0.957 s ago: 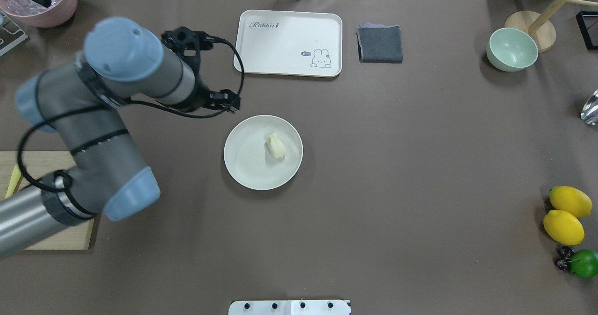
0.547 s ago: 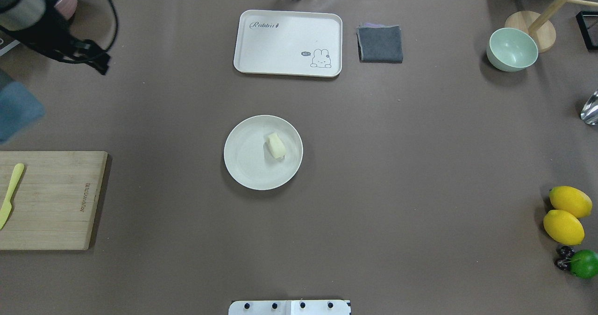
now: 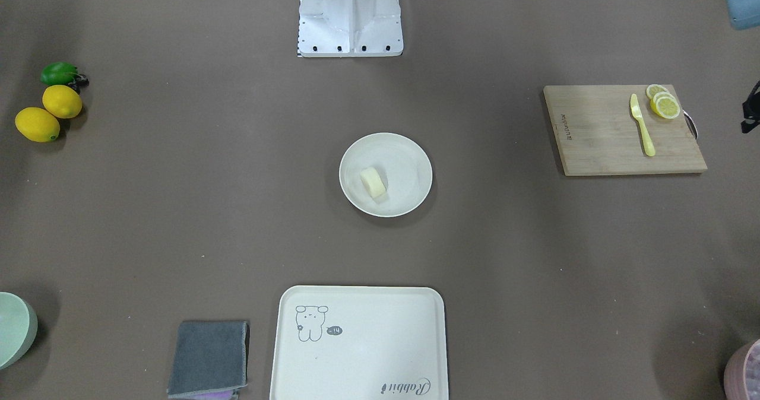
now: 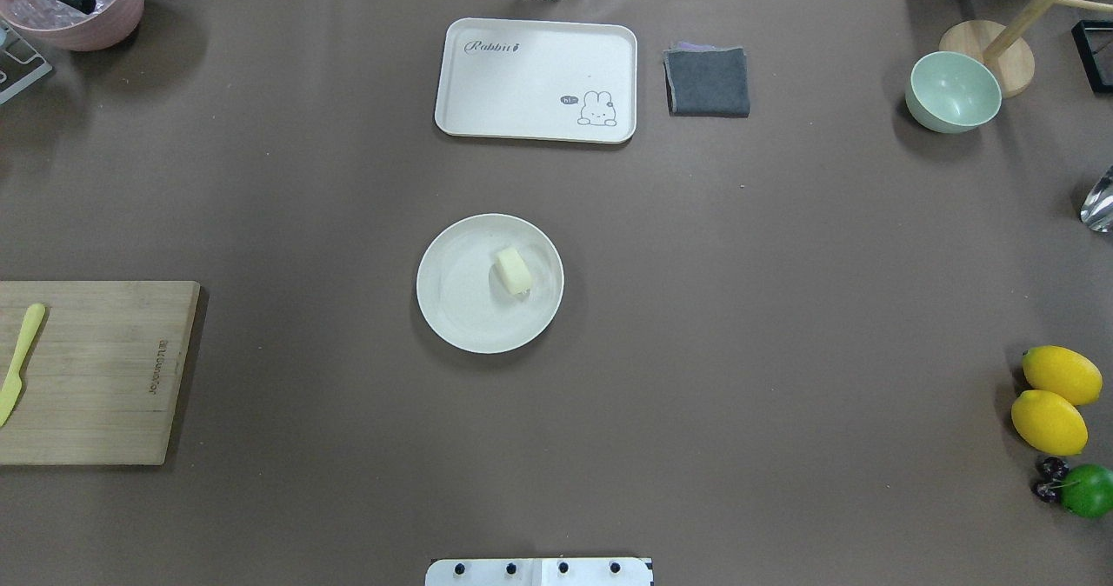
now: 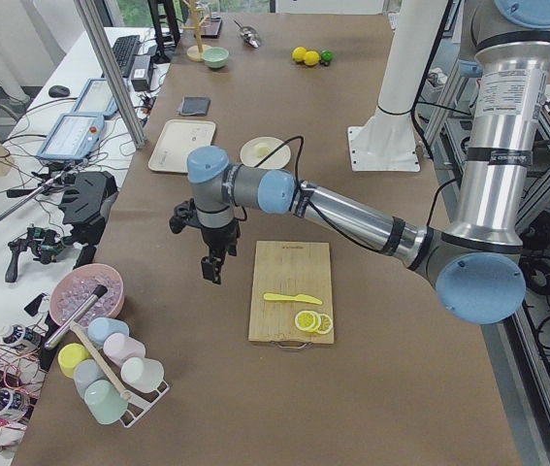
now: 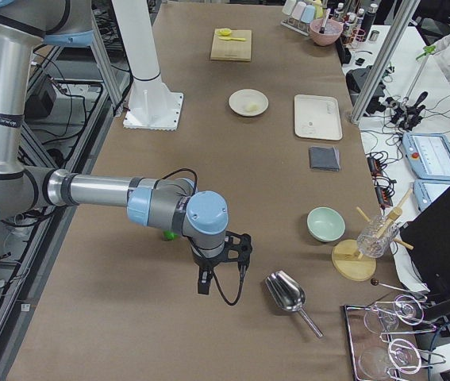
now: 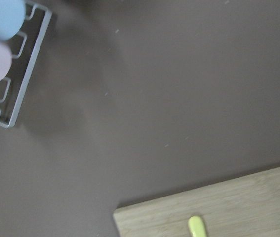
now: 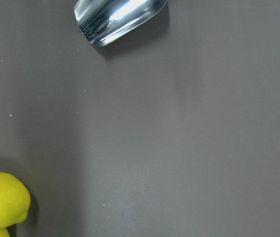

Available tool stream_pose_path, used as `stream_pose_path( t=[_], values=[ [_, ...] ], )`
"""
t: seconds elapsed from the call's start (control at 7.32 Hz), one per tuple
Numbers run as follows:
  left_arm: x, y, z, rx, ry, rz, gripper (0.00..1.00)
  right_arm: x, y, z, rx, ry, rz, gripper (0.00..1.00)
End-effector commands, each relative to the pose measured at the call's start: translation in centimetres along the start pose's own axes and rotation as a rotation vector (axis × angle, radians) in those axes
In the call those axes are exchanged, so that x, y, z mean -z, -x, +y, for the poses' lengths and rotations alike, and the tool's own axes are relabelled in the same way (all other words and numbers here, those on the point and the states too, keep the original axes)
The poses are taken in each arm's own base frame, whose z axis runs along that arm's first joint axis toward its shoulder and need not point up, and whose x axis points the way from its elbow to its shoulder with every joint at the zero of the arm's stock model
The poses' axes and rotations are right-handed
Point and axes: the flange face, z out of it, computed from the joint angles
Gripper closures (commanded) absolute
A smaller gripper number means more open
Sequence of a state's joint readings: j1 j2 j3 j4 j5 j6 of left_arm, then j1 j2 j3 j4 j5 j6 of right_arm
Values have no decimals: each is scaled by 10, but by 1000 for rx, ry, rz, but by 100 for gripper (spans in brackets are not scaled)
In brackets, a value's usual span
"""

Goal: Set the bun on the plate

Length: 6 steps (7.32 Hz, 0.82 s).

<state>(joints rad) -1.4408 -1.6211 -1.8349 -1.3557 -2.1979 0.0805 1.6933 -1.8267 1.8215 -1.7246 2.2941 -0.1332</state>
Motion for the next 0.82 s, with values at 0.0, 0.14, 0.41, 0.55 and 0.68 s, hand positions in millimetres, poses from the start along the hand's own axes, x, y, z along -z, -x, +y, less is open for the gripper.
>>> stream_pose_path(
  t=[0.0, 0.14, 0.41, 0.55, 0.68],
  values=[
    [5, 65, 48, 29, -7, 3, 3, -7, -4, 0, -10, 12, -14, 0],
    [-13, 89, 78, 22, 14, 53, 3, -8, -5, 1, -13, 15, -18, 0],
    [-42, 103, 135, 82, -37, 223, 3, -10, -6, 1, -17, 18, -20, 0],
    [-38, 99, 133, 157, -43, 219, 3, -11, -6, 1, -14, 19, -20, 0],
    [-38, 99, 131, 150, -56, 212, 3, -11, -6, 2, -16, 20, -20, 0]
  ],
)
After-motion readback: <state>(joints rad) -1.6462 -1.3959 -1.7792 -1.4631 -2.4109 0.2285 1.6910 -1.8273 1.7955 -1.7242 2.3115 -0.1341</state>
